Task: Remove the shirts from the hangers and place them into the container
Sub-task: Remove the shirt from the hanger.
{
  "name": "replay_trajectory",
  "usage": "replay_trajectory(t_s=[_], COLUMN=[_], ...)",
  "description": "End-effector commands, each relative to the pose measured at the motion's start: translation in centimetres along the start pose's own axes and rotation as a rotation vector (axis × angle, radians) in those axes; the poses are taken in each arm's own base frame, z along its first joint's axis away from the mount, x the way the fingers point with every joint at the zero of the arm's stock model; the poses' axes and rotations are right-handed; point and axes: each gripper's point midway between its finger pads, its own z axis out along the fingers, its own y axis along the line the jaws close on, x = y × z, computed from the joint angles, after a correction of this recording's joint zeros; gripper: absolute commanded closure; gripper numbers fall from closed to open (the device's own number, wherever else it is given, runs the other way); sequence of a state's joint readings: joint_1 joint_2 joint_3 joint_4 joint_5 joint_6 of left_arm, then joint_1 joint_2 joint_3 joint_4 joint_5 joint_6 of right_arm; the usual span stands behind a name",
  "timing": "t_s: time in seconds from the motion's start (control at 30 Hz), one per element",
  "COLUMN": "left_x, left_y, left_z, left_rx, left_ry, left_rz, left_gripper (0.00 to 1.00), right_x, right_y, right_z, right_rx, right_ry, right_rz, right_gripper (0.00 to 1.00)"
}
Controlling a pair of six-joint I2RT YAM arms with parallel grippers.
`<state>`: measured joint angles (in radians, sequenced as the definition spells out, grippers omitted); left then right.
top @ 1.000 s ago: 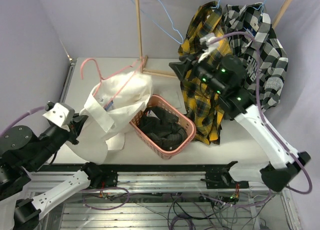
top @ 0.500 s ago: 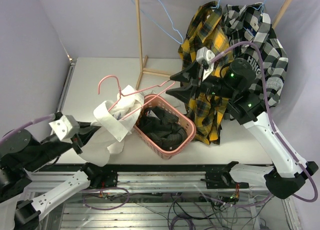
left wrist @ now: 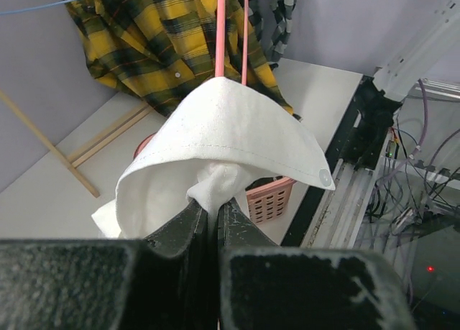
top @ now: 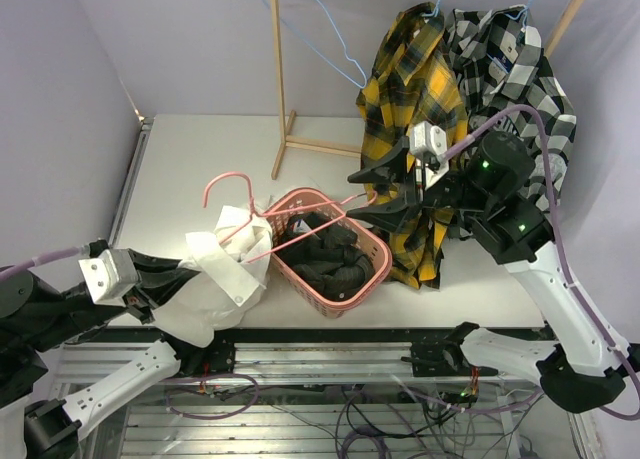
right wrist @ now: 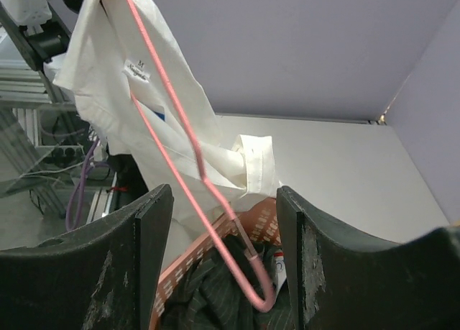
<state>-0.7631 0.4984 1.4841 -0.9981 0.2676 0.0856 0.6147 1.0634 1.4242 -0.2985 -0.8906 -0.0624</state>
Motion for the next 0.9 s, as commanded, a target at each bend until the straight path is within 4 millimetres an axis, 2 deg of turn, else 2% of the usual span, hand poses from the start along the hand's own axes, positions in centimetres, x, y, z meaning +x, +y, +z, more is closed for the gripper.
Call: replay_trajectory(t_s=[0.0,0.07,0.13,0.27,0.3,0.4,0.5,0.6,0.63,0.67,0.87], left_x=[-1.1,-1.2,-1.2,-1.1,-1.0,-0.7,0.3,1.5,1.8,2.2,4.0], left_y=[-1.2,-1.3,-1.2,-0.2,0.4,3.2,7.0,9.5,10.0,10.3,11.0], left_z=[0.4,0.3,0.3,0.4,0.5,0.7,0.4,0.2,0.3,0.4,0.8], left_rx=[0.077,0.084,0.075,0.018,-0.012,-0.174,-0.4,-0.551,-0.58,-0.601,-0.649], left_ry=[-0.03,-0.034,-0.033,-0.025,-0.023,-0.028,-0.04,-0.028,-0.018,-0.006,0.075], left_rz=[-0.005,-0.004,-0.005,-0.007,-0.01,-0.03,-0.065,-0.068,-0.07,-0.074,-0.109], left_gripper=[0.93,0.93,0.93,0.93,0.93,0.93,0.91,0.62,0.52,0.46,0.4], right_x=[0.2,0.8,1.4,1.9,2.0,2.1,2.0,2.3,2.4,2.5,3.1], right_y=[0.4,0.3,0.3,0.8,0.7,0.4,-0.4,-1.8,-2.3,-2.8,-4.2], right_z=[0.0,0.2,0.4,0.6,0.6,0.6,0.7,0.9,1.0,1.1,1.6], right_rx=[-0.032,-0.041,-0.056,-0.102,-0.096,-0.078,-0.03,0.038,0.056,0.076,0.126], right_ry=[0.021,0.036,0.05,0.058,0.058,0.059,0.054,0.069,0.077,0.084,0.107], right_rz=[-0.006,0.001,0.013,0.031,0.037,0.04,0.052,0.079,0.089,0.099,0.136], right_gripper=[0.41,0.42,0.52,0.93,1.0,1.0,1.0,1.0,1.0,1.0,1.0])
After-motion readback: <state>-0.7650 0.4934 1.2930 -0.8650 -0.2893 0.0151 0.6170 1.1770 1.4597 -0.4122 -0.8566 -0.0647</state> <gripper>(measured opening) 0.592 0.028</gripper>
